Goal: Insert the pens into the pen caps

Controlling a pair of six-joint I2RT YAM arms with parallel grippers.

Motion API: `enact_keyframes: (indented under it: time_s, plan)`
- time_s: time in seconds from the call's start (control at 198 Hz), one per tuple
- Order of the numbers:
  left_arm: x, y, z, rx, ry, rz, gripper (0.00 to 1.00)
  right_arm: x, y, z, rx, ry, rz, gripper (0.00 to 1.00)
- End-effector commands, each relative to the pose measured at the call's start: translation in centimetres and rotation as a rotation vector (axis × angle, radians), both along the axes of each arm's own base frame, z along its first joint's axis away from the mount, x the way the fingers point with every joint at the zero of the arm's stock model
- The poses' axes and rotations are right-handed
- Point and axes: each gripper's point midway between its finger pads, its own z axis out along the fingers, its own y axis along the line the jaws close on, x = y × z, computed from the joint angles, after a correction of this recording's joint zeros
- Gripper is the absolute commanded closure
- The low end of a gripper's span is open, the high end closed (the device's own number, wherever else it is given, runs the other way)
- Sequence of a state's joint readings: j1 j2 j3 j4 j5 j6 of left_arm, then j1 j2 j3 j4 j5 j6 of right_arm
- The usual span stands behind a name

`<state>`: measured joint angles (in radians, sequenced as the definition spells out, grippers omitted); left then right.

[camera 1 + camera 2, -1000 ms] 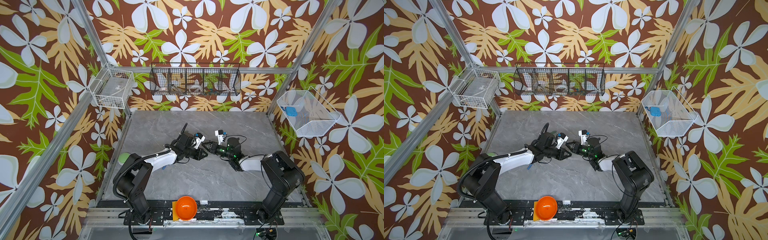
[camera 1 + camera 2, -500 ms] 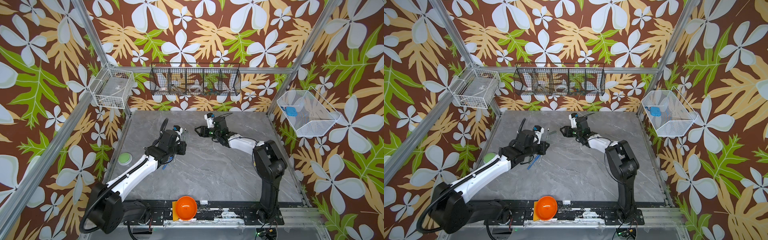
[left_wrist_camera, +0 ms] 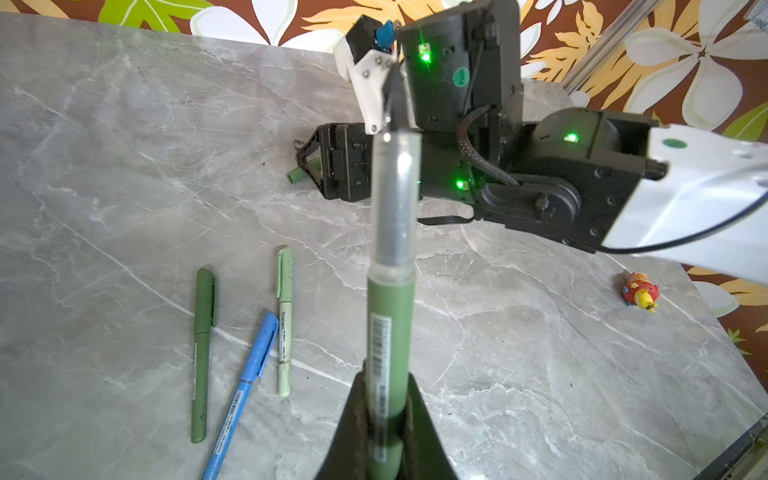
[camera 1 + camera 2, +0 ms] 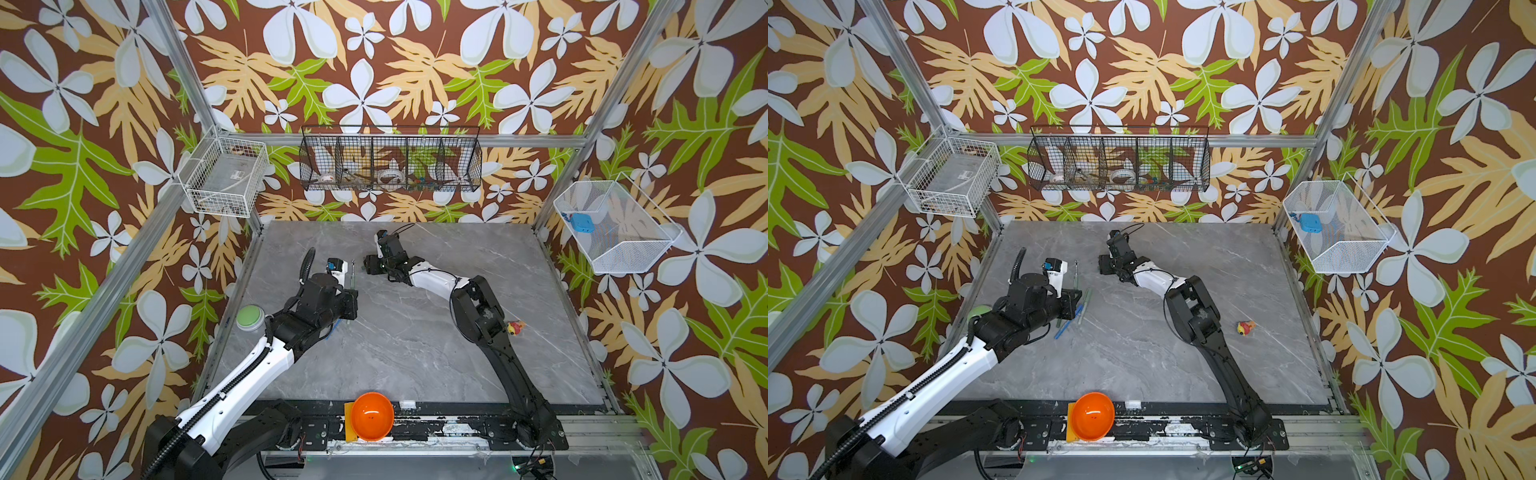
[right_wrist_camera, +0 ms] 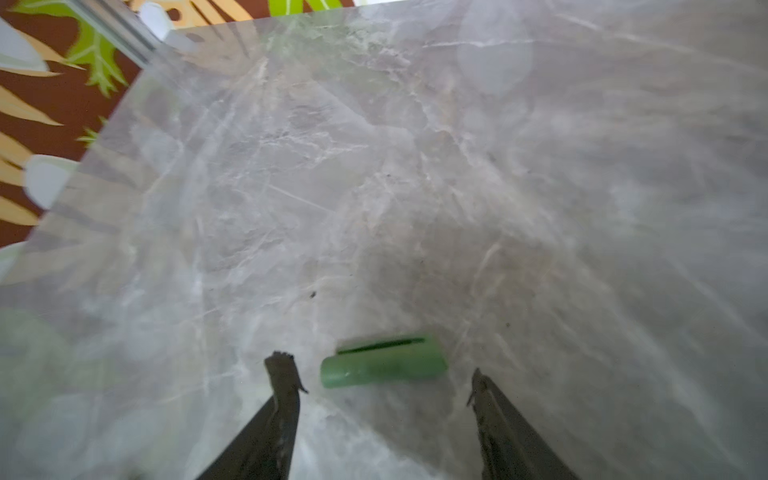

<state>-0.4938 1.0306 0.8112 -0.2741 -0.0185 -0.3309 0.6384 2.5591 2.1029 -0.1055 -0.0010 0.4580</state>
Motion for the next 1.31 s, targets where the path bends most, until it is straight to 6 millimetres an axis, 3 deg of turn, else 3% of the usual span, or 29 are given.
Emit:
enact_keyframes:
  time_s: [0.0, 0.495, 0.737, 1.004, 1.307]
  plan:
    - [0.0, -0.6, 0.3, -0.031, -0.014, -0.028, 1.0, 0.9, -1.3, -0.8, -0.171, -0.047, -0.081, 0.34]
    - [-0.5, -0.1, -0.5, -0.004, -0.018, -0.034, 1.0, 1.1, 0.8, -1.8, -0.179, -0.055, -0.052, 0.31]
    - [-0.6, 0.0, -0.4, -0.002, -0.023, -0.04, 1.0, 0.2, 1.7, -3.7, -0.169, 0.027, -0.002, 0.3]
    - [-0.8, -0.2, -1.0, -0.012, 0.0, -0.051, 1.0, -2.2, -1.6, -4.6, -0.289, 0.121, 0.027, 0.33]
    - [-0.9, -0.2, -0.7, -0.017, -0.007, -0.052, 1.0, -6.4, -3.6, -2.6, -0.347, 0.178, 0.146, 0.44]
